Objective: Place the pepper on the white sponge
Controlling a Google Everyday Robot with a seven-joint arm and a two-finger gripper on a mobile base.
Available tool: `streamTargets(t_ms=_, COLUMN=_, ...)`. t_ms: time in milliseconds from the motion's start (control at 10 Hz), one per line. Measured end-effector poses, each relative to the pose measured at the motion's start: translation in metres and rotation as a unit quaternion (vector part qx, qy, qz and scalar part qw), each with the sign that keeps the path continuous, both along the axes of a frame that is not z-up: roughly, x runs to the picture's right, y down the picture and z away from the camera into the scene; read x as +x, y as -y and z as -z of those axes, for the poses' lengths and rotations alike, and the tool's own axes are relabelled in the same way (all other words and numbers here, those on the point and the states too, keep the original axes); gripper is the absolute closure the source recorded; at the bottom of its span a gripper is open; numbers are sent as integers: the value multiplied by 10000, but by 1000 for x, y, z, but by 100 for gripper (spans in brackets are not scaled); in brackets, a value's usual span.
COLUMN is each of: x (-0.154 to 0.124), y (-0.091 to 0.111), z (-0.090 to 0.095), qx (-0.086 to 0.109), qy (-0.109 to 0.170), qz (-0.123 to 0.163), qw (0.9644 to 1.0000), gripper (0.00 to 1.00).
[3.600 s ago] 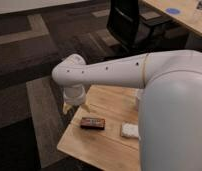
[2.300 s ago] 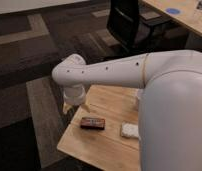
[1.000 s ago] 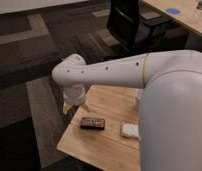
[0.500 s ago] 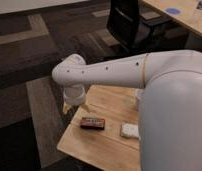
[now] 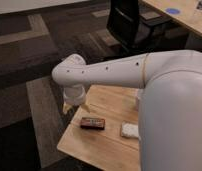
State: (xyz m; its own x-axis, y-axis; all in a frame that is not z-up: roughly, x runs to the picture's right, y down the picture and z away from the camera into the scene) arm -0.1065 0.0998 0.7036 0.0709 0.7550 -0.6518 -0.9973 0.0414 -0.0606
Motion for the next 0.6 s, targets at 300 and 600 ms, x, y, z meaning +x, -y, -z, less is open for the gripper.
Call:
streamTargets(t_ms=300, x=0, y=0, z=0, qx=0, qy=0, qz=0, qw=10000, gripper=35)
streamTargets(t_ms=600, x=26, y=9, z=9, qx=211, qy=-148, qz=-229, qw=9994, gripper=35)
